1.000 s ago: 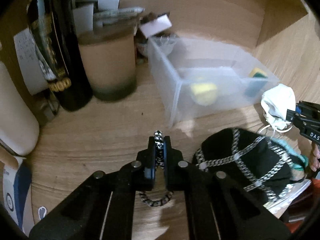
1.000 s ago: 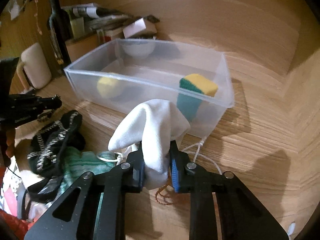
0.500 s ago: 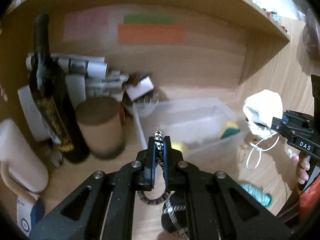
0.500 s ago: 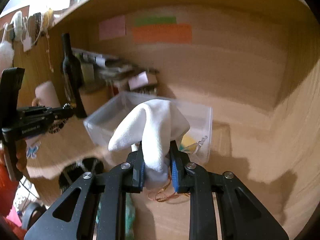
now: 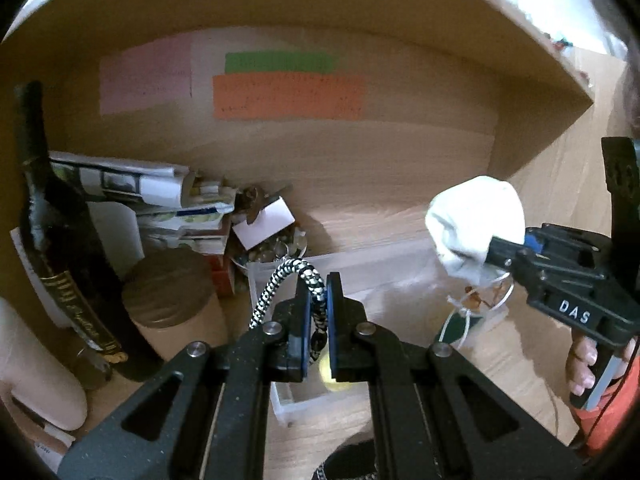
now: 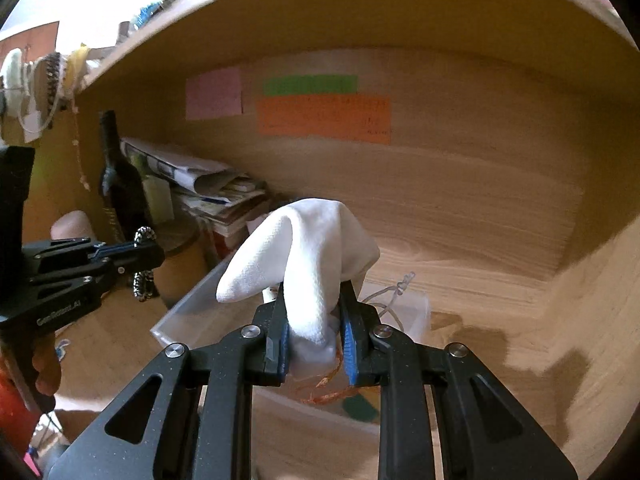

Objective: Organize soft objects
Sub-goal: 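Lift the pouch and bracelet over the clear box and release both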

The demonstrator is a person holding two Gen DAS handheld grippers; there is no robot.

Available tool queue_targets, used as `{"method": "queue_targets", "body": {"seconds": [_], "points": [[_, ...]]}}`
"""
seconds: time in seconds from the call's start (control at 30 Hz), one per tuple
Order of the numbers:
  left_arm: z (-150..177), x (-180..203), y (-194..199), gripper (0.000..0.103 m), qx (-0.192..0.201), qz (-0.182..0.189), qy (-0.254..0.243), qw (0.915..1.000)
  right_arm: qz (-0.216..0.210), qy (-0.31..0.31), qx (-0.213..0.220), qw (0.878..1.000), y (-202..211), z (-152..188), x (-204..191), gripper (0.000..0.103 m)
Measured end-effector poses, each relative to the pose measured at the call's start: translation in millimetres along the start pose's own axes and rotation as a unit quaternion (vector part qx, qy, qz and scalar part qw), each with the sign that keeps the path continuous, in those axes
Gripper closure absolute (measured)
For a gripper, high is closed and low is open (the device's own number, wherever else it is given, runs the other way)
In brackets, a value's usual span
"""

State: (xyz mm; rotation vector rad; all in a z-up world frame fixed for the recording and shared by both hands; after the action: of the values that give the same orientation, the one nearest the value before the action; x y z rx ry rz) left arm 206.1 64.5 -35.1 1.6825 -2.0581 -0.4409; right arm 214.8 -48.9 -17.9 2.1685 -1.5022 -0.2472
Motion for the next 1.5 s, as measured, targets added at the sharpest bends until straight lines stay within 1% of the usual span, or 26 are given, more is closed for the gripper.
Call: {"method": "queue_targets", "body": {"seconds": [0.17, 0.3, 0.4, 0.53, 0.57, 0.6, 0.7, 0.77, 0.83, 0.9, 0.97, 1.03, 1.1, 1.13, 1.2, 1.23, 1.27, 1.3, 1.33, 1.4, 1.5], "points": [[10, -5, -32, 0.097, -0.040, 0.008, 0.011, 0.9991, -0.004, 0.009, -0.041, 0.999, -33, 11, -8, 0.084], [22, -9, -58, 0.097, -0.082, 0.020, 0.025, 0.9961, -0.006, 0.020, -0.078, 0.997, -55, 25, -10, 0.084], [30, -11, -72, 0.097, -0.109, 0.026, 0.028, 0.9933, -0.003, 0.026, -0.099, 0.995, -69, 36, -12, 0.084], [38, -11, -82, 0.096, -0.130, 0.022, 0.026, 0.9909, -0.005, 0.033, -0.123, 0.992, -83, 49, -15, 0.083], [39, -12, -84, 0.094, -0.136, 0.021, 0.027, 0.9901, -0.006, 0.034, -0.128, 0.991, -85, 51, -17, 0.083], [40, -12, -84, 0.089, -0.139, 0.020, 0.028, 0.9897, -0.009, 0.035, -0.136, 0.990, -89, 54, -18, 0.080], [42, -10, -84, 0.078, -0.143, 0.021, 0.033, 0.9889, -0.010, 0.038, -0.152, 0.988, -95, 60, -19, 0.080], [42, -9, -82, 0.074, -0.143, 0.022, 0.029, 0.9891, -0.015, 0.031, -0.158, 0.987, -98, 63, -18, 0.074], [41, -7, -78, 0.066, -0.139, 0.019, 0.025, 0.9898, -0.019, 0.029, -0.163, 0.986, -98, 63, -17, 0.069], [38, -7, -74, 0.056, -0.129, 0.018, 0.024, 0.9912, -0.012, 0.031, -0.163, 0.986, -99, 62, -16, 0.067], [35, -5, -65, 0.052, -0.118, 0.020, 0.024, 0.9926, -0.008, 0.034, -0.160, 0.986, -96, 60, -15, 0.066], [31, -4, -54, 0.048, -0.107, 0.024, 0.027, 0.9936, -0.010, 0.031, -0.155, 0.987, -92, 56, -13, 0.062], [26, -4, -43, 0.039, -0.093, 0.023, 0.030, 0.9949, -0.005, 0.031, -0.141, 0.990, -82, 50, -10, 0.057], [24, -4, -37, 0.036, -0.086, 0.019, 0.031, 0.9956, -0.003, 0.033, -0.135, 0.990, -78, 47, -10, 0.053], [21, -5, -22, 0.024, -0.068, 0.009, 0.028, 0.9973, 0.001, 0.036, -0.115, 0.993, -65, 40, -9, 0.048], [20, -4, -15, 0.021, -0.059, 0.005, 0.025, 0.9979, 0.003, 0.039, -0.105, 0.994, -59, 36, -9, 0.044], [20, -4, -8, 0.016, -0.052, 0.000, 0.022, 0.9984, 0.005, 0.041, -0.092, 0.995, -49, 33, -9, 0.042], [20, -4, 0, 0.012, -0.046, -0.006, 0.019, 0.9988, 0.006, 0.044, -0.083, 0.996, -42, 31, -8, 0.036], [21, -3, 5, 0.011, -0.040, -0.011, 0.016, 0.9990, 0.008, 0.046, -0.072, 0.996, -34, 29, -8, 0.029], [24, -3, 17, 0.004, -0.030, -0.020, 0.009, 0.9993, 0.008, 0.048, -0.054, 0.997, -18, 28, -8, 0.022], [34, -3, 27, 0.002, -0.029, -0.027, 0.012, 0.9992, 0.005, 0.054, -0.041, 0.998, 2, 32, -9, 0.022]]}}
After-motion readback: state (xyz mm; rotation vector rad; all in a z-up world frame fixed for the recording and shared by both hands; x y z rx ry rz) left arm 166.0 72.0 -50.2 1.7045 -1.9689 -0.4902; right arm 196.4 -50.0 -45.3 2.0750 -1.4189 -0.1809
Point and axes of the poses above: each gripper's, at about its wrist camera, not at the fingertips, and y roughly against the way its jaws point, x to its right, z to its underside, the point moved 5 cm from there along -y, roughly the way its jaws point, and after that the axes turned 8 degrees about z, right-handed, at the moved point
